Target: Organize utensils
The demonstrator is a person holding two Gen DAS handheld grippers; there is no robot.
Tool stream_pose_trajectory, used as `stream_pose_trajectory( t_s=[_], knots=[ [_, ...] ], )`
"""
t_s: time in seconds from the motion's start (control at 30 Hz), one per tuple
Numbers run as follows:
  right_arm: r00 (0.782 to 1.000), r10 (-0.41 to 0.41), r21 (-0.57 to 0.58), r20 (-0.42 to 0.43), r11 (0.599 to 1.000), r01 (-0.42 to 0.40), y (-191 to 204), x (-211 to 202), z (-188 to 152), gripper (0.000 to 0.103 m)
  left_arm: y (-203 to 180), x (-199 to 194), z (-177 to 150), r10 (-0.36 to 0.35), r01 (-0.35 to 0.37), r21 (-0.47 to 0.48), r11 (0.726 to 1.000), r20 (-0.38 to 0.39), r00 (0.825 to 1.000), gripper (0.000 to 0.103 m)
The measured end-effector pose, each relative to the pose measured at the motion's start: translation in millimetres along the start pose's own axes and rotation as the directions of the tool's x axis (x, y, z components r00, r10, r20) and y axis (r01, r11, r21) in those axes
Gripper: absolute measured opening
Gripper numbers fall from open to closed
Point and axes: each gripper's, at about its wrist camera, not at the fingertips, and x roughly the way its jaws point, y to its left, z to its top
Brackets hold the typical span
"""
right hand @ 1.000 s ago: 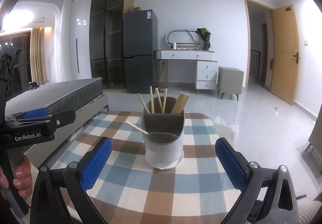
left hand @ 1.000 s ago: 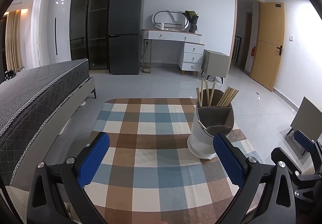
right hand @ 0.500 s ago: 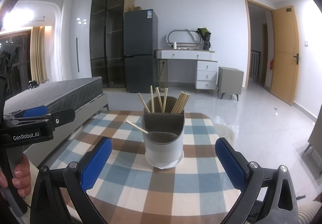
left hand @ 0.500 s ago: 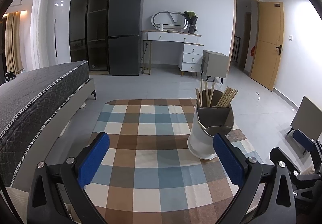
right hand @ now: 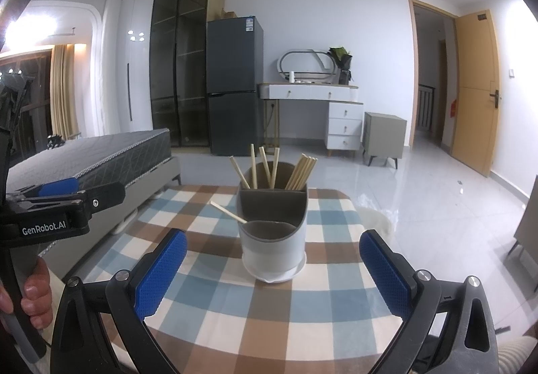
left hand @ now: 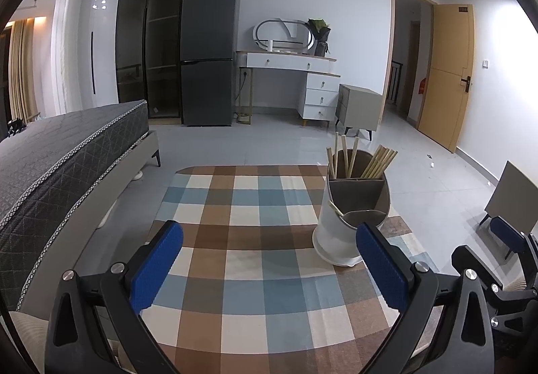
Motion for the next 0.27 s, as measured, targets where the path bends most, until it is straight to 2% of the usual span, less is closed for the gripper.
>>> stream_pose_trajectory(
  t_s=[0.27],
  knots=[
    [1.000, 0.001, -0.005, -0.004, 1.000, -0.001, -0.9, 1.0, -1.0, 0.103, -1.6, -0.2, -0.5, -0.026, 0.026, 0.005, 1.000, -0.006, 1.000, 0.100]
  ],
)
